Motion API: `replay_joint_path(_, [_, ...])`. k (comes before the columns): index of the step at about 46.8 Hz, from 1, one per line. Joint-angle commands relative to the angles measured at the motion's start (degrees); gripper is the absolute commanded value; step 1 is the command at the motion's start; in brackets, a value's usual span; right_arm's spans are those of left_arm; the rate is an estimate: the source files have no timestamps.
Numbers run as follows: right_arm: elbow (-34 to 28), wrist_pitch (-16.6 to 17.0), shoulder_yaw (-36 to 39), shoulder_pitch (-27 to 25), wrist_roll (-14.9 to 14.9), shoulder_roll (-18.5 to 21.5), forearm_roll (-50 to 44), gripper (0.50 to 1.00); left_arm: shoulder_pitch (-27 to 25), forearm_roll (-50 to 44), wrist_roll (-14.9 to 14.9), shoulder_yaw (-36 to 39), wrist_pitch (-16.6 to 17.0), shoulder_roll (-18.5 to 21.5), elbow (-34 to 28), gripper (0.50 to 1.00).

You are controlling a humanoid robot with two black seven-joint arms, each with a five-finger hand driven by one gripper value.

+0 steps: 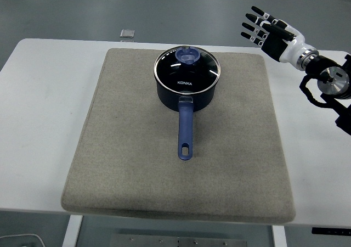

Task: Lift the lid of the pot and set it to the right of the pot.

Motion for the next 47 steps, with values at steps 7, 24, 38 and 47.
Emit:
replay_joint_path(7, [0.00,0.00,0.01,0.00,0.18,0.05,0.13,0.905,0.00,-0.03,0.08,-0.11,0.31,0.00,0.10,1.000])
replay_joint_path(24, [-0.09,0.62,-0.08,0.17,0.71,-0.12,-0.13,0.905,0.00,-0.03,0.00,-0.02,0.31,0.00,0.62,1.000])
replay_joint_path(38, [-0.09,2.64,1.94,0.35,0.62,-0.56,-0.74,0.905,0.00,-0.03,0.00,-0.02,0.31,0.00,0.71,1.000])
replay_joint_path(47, [-0.09,2.72,2.47,0.09,0.62,-0.39,-1.01,0.905,0.00,-0.03,0.00,-0.02,0.31,0.00,0.71,1.000])
